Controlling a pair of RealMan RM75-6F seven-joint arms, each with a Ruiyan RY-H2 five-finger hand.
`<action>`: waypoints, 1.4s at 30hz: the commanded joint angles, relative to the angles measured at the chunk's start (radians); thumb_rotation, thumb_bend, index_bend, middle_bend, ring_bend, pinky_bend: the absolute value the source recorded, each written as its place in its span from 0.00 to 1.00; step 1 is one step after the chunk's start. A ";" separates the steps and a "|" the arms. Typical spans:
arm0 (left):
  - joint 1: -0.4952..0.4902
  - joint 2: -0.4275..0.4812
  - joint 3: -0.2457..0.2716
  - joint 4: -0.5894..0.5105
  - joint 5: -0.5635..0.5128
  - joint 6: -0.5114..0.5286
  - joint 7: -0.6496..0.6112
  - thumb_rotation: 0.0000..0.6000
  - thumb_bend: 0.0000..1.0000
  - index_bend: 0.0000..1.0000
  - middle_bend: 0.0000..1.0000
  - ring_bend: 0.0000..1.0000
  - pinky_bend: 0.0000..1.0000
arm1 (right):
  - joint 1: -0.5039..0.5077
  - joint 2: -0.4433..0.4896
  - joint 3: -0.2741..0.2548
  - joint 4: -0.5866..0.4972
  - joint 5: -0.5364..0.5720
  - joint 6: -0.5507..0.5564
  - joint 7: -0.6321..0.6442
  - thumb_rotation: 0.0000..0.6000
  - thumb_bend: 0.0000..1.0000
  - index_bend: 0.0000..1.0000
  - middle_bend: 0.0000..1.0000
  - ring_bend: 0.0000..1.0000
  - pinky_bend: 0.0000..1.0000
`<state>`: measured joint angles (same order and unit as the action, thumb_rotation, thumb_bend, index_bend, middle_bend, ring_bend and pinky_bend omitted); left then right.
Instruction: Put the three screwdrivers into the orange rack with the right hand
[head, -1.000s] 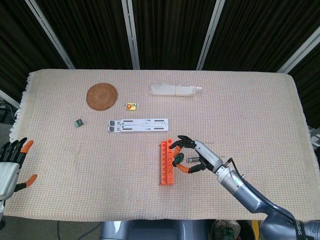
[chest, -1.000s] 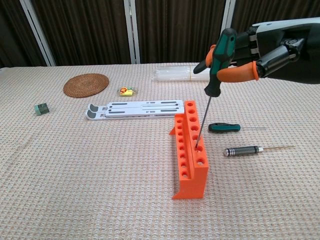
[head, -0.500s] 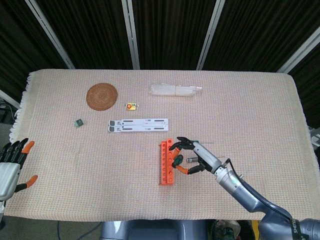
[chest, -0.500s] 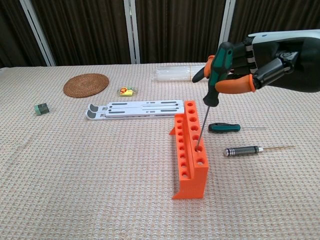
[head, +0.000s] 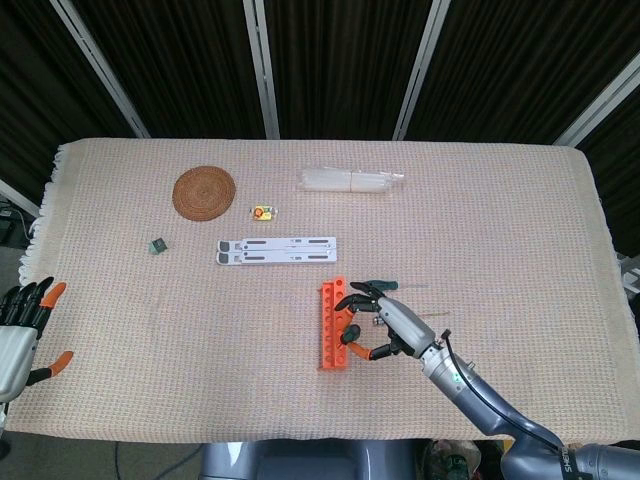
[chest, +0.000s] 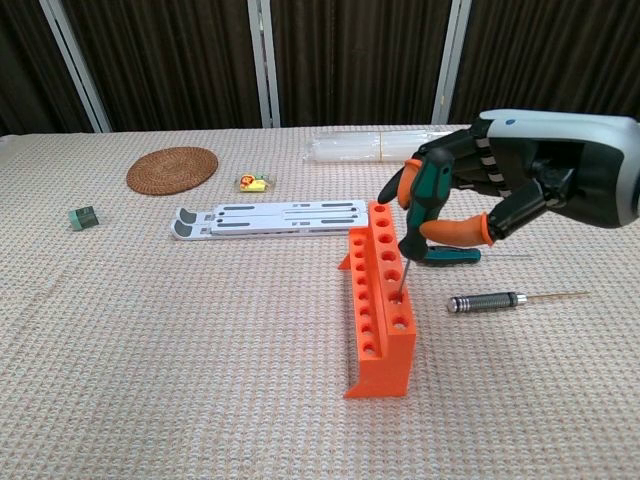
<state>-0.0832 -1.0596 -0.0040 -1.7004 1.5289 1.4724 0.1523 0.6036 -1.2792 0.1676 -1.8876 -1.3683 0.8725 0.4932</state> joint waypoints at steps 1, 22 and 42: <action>0.001 -0.001 0.000 0.004 -0.001 0.002 -0.004 1.00 0.21 0.02 0.00 0.00 0.00 | -0.001 -0.031 -0.015 0.021 -0.002 0.017 -0.051 1.00 0.37 0.64 0.26 0.00 0.00; 0.005 -0.011 0.002 0.032 -0.001 0.002 -0.029 1.00 0.20 0.02 0.00 0.00 0.00 | -0.011 -0.141 -0.057 0.073 0.019 0.095 -0.328 1.00 0.35 0.57 0.24 0.00 0.00; 0.004 -0.009 -0.003 0.031 0.006 0.011 -0.038 1.00 0.20 0.02 0.00 0.00 0.00 | 0.001 0.070 0.003 -0.037 0.061 0.086 -0.360 1.00 0.09 0.21 0.10 0.00 0.00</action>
<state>-0.0788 -1.0689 -0.0065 -1.6693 1.5354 1.4835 0.1144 0.5988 -1.2586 0.1500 -1.9085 -1.3307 0.9644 0.1576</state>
